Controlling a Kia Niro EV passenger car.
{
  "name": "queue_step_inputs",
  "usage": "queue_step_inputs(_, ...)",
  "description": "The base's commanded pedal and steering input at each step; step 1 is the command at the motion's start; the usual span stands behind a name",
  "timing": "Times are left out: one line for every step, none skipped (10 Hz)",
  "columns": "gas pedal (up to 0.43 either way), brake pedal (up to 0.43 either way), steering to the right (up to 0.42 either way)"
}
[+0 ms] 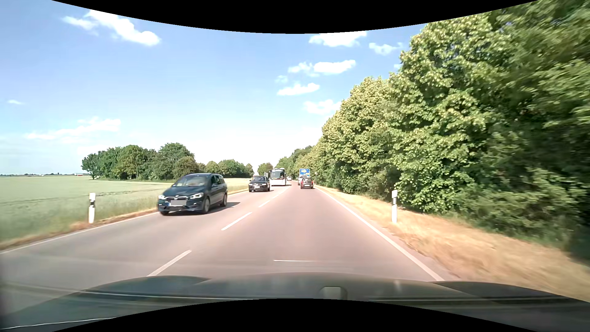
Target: Follow the waypoints while adhering to traffic rules and regulations
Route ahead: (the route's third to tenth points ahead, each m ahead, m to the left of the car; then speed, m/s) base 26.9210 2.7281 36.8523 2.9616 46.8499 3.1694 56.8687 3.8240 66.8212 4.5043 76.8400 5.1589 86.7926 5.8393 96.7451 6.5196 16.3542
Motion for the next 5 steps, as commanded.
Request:
queue_step_inputs(0.098, 0.006, -0.001)
queue_step_inputs(0.098, 0.006, -0.002)
queue_step_inputs(0.098, 0.006, -0.004)
queue_step_inputs(0.098, 0.006, -0.007)
queue_step_inputs(0.098, 0.006, -0.006)
